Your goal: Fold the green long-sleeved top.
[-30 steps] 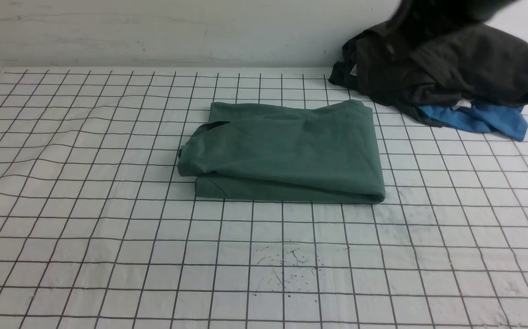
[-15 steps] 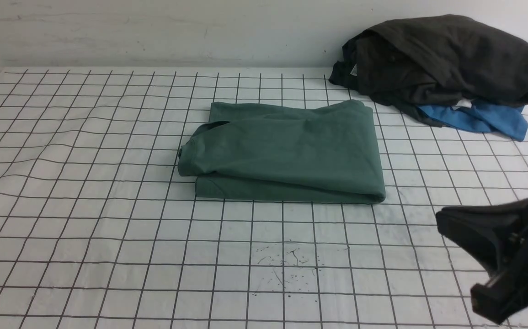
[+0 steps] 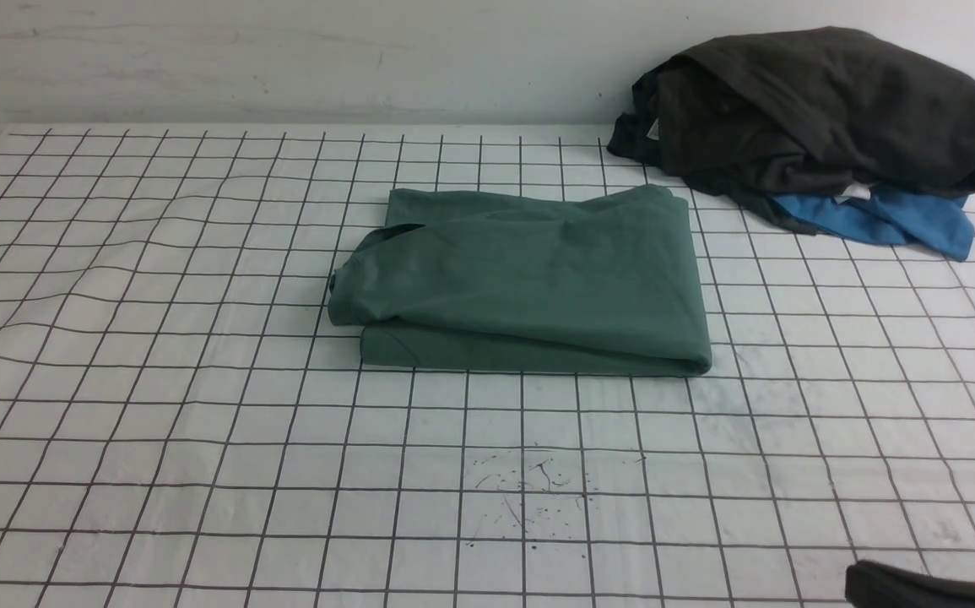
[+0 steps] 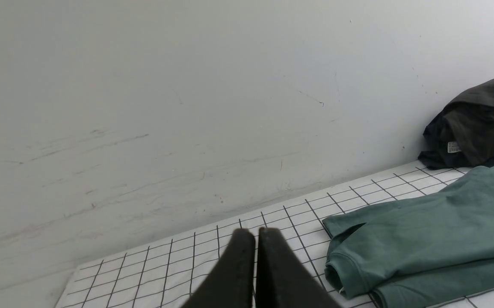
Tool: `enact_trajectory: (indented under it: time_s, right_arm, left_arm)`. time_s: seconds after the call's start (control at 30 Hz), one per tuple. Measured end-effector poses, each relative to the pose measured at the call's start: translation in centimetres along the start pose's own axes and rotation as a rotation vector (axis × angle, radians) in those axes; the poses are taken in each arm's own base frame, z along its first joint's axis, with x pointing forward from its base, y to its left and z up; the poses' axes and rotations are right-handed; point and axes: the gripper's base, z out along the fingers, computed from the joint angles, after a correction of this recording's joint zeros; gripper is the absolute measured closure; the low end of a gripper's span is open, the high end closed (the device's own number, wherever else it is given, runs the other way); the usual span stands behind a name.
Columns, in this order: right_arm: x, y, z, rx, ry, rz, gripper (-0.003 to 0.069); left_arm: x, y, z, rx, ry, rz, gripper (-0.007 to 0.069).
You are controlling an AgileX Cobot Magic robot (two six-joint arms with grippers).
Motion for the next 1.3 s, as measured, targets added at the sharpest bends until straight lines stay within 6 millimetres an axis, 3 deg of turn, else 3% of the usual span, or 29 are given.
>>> enact_trajectory:
  time_s: [0.17, 0.5, 0.63, 0.9, 1.3]
  right_arm:
    - [2.0, -0.6, -1.0, 0.02, -0.036, 0.014, 0.0673]
    - [1.0, -1.5, -4.6, 0.149, -0.347, -0.06, 0.0673]
    - [0.9, -2.1, -5.9, 0.285, -0.449, -0.096, 0.0673]
    - [2.5, -3.4, -6.0, 0.487, -0.327, 0.088, 0.0673]
    - [2.5, -3.5, -6.1, 0.516, -0.321, 0.106, 0.0673]
  left_arm:
    - [0.0, 0.0, 0.0, 0.0, -0.001, 0.0, 0.0631]
    - [0.0, 0.0, 0.0, -0.001, -0.003, 0.0, 0.0631]
    - [0.0, 0.0, 0.0, -0.001, -0.003, 0.0, 0.0631]
    - [0.0, 0.0, 0.0, -0.001, -0.003, 0.0, 0.0631]
    - [0.0, 0.0, 0.0, -0.001, -0.003, 0.0, 0.0631]
